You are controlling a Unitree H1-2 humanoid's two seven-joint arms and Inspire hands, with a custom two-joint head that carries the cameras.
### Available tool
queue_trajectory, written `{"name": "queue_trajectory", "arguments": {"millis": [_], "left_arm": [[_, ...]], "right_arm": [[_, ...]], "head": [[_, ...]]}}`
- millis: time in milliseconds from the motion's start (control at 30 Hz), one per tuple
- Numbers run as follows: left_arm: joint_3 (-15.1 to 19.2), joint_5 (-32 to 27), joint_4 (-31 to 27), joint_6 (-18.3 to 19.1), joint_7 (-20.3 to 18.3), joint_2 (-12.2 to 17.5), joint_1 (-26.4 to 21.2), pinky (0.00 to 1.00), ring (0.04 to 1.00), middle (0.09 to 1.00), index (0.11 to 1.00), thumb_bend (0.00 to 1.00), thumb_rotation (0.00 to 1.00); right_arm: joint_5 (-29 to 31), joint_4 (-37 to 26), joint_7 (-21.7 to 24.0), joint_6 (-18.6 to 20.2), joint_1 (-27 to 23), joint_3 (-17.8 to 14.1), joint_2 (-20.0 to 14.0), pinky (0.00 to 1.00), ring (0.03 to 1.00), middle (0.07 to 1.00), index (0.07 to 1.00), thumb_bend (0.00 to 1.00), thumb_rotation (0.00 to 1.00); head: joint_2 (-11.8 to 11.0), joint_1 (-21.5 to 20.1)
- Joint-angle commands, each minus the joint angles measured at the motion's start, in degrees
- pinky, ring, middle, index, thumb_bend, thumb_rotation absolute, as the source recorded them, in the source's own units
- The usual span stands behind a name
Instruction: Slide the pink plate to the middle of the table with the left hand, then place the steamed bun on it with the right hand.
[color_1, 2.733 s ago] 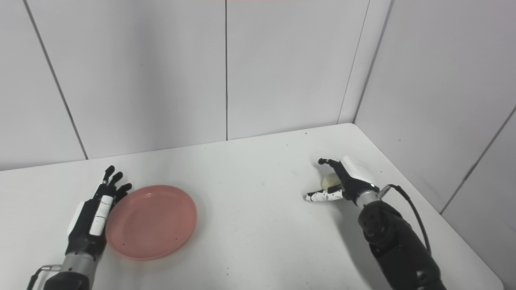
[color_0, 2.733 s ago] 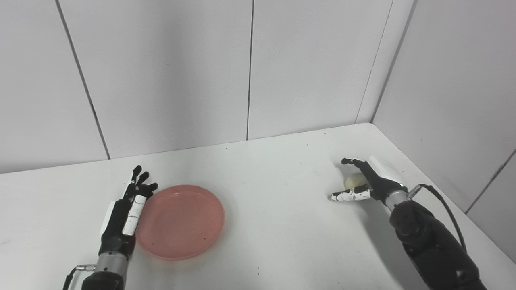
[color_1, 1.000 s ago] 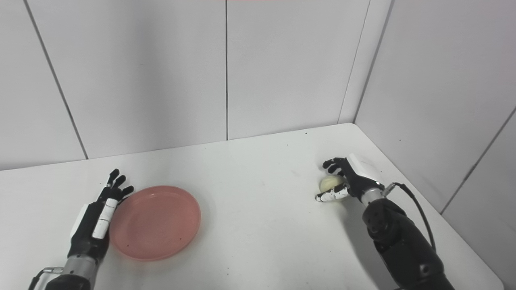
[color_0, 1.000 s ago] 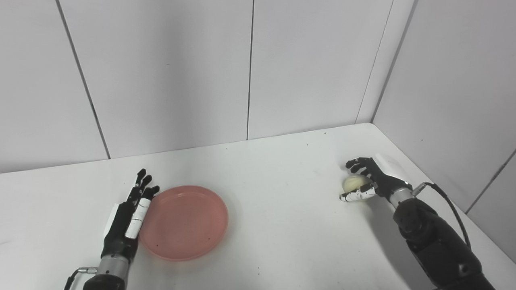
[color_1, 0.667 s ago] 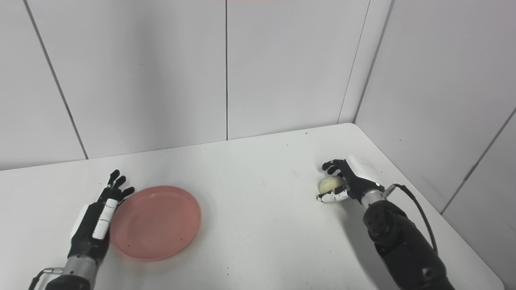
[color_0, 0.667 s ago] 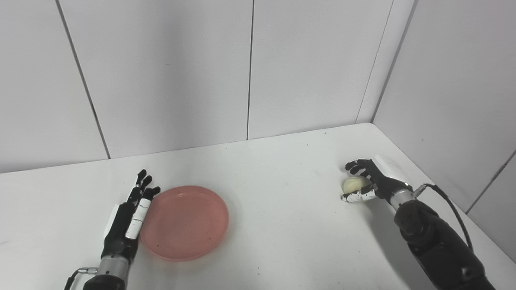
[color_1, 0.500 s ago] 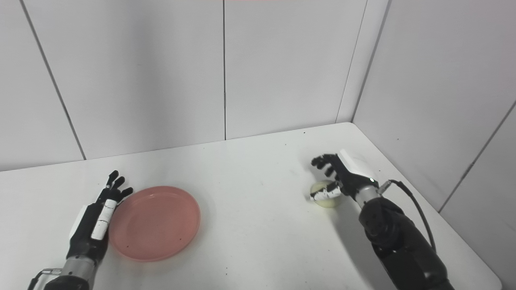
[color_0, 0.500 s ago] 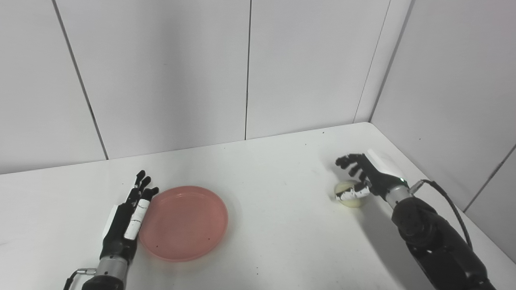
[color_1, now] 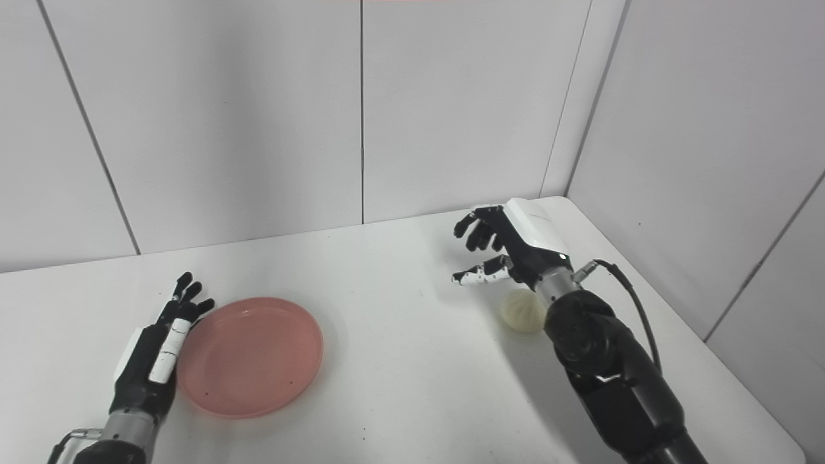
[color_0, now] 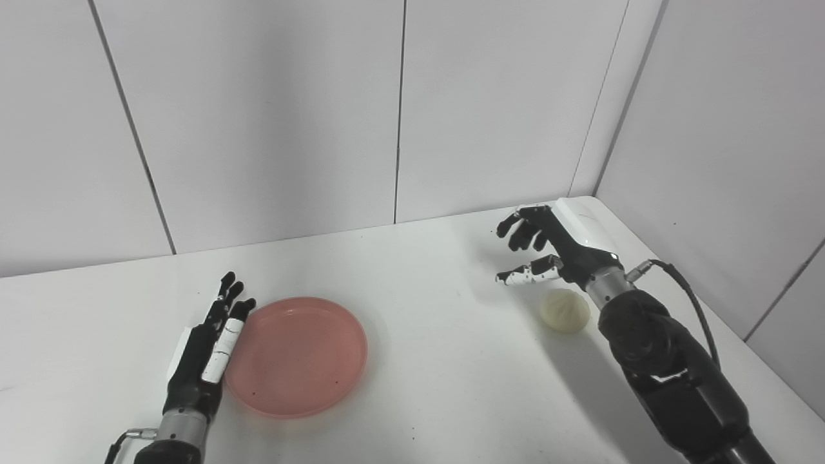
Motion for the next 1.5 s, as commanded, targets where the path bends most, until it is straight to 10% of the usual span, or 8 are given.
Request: {"name": "queue_trajectory", "arguments": {"millis": [0, 667, 700, 833, 1467], "left_arm": [[-0.32, 0.37, 0.45, -0.53, 0.67, -0.81, 0.64, 0.89, 0.909, 0.991, 1.0, 0.82, 0.88], [-0.37, 0.03, -0.09, -0.05, 0.23, -0.69, 0.86, 0.91, 0.902, 0.986, 1.0, 0.8, 0.88], [-0.37, 0.05, -0.12, 0.01, 0.26, -0.69, 0.87, 0.91, 0.899, 0.983, 1.0, 0.81, 0.88], [-0.28, -0.23, 0.75, -0.26, -0.02, -0.59, 0.64, 0.91, 0.904, 0.985, 1.0, 0.81, 0.88], [-0.47, -0.22, 1.09, 0.09, -0.25, -0.93, 0.44, 0.91, 0.911, 0.987, 1.0, 0.81, 0.88]], "right_arm": [[-0.45, -1.95, -0.22, -2.39, -3.57, -0.06, -0.54, 0.44, 0.5, 0.465, 0.527, 0.53, 0.0], [-3.62, 0.04, 2.5, -1.31, -1.4, -0.88, -4.0, 0.46, 0.539, 0.571, 0.499, 0.52, 0.11], [-3.6, -0.01, 2.98, -0.97, -1.19, -1.22, -4.36, 0.47, 0.547, 0.6, 0.584, 0.75, 0.14], [-4.96, -2.15, 7.17, 3.19, -0.44, -2.03, -6.98, 0.49, 0.582, 0.663, 0.678, 0.93, 0.21], [-10.26, -0.1, 25.42, 12.9, -7.52, 2.66, -15.18, 0.62, 0.776, 0.835, 0.812, 1.0, 0.32]], "head": [[0.03, 0.15], [0.07, 0.22], [0.07, 0.22], [-0.09, 0.02], [-0.4, 0.14]]}}
